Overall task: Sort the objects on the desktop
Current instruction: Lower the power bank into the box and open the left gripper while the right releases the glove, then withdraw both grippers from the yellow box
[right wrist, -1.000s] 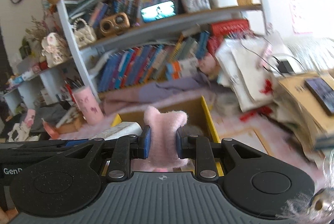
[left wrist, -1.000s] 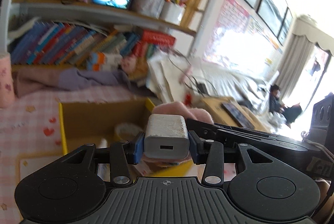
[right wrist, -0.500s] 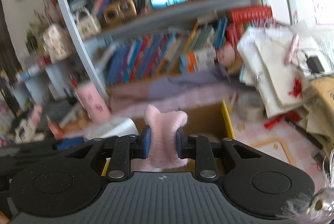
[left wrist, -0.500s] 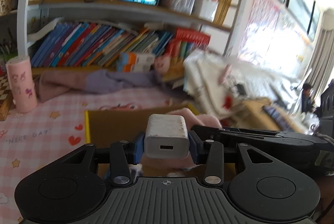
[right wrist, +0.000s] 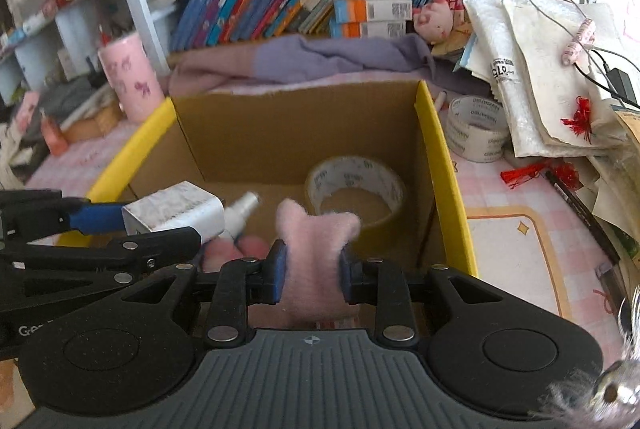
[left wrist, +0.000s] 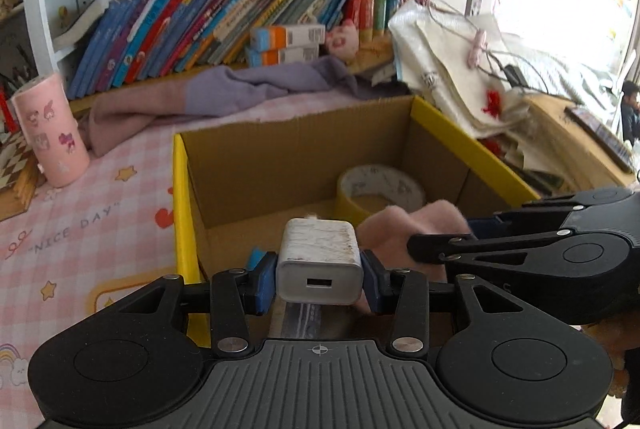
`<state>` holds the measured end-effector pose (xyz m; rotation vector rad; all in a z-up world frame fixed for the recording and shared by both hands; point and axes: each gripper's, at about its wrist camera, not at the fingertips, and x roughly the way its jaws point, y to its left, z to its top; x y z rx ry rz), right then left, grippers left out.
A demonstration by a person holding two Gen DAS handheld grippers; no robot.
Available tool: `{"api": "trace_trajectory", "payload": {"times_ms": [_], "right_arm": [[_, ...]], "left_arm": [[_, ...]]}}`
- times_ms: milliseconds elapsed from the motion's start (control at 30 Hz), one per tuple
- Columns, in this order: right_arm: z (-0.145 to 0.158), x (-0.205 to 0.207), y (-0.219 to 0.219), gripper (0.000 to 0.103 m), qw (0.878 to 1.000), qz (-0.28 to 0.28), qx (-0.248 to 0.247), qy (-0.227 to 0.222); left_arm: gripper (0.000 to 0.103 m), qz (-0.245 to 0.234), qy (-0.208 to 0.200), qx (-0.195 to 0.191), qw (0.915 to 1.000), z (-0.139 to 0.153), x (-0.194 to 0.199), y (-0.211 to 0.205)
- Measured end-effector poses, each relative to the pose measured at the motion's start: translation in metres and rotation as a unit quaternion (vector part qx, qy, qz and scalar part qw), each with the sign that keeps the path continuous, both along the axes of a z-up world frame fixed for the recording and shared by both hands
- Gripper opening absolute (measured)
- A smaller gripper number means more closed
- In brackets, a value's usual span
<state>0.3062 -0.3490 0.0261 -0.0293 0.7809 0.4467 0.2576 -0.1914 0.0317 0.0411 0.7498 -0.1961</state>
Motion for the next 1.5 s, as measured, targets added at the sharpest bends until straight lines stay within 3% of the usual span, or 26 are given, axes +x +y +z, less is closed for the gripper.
{"api": "trace_trajectory", "payload": {"times_ms": [200, 433, 700, 1133, 1500], "right_arm": [[-0.004, -0.003, 0.003, 0.031, 1.0, 0.009, -0.021, -0.006], [0.008, -0.011, 0.001, 0.041, 1.0, 0.007, -0.013, -0.024], [0.03, -0.027, -0.004, 0.057, 0.998, 0.009, 0.0, -0.06], [0.05, -0.061, -0.009, 0.064, 0.996, -0.003, 0.013, -0.092], [0.055, -0.107, 0.006, 0.069, 0.993, -0.045, 0.03, -0.107]], "left_arm": [[0.044, -0.002, -0.014, 0.013, 0.9998, 0.003, -0.005, -0.002], [0.061, 0.012, -0.06, 0.01, 0.9981, 0.025, -0.021, 0.003], [0.073, 0.038, -0.108, -0.003, 0.9934, 0.049, -0.05, 0.009], [0.082, 0.102, -0.136, 0.0, 0.9854, 0.054, -0.104, 0.033], [0.09, 0.148, -0.143, 0.036, 0.9778, 0.05, -0.149, 0.065]]}}
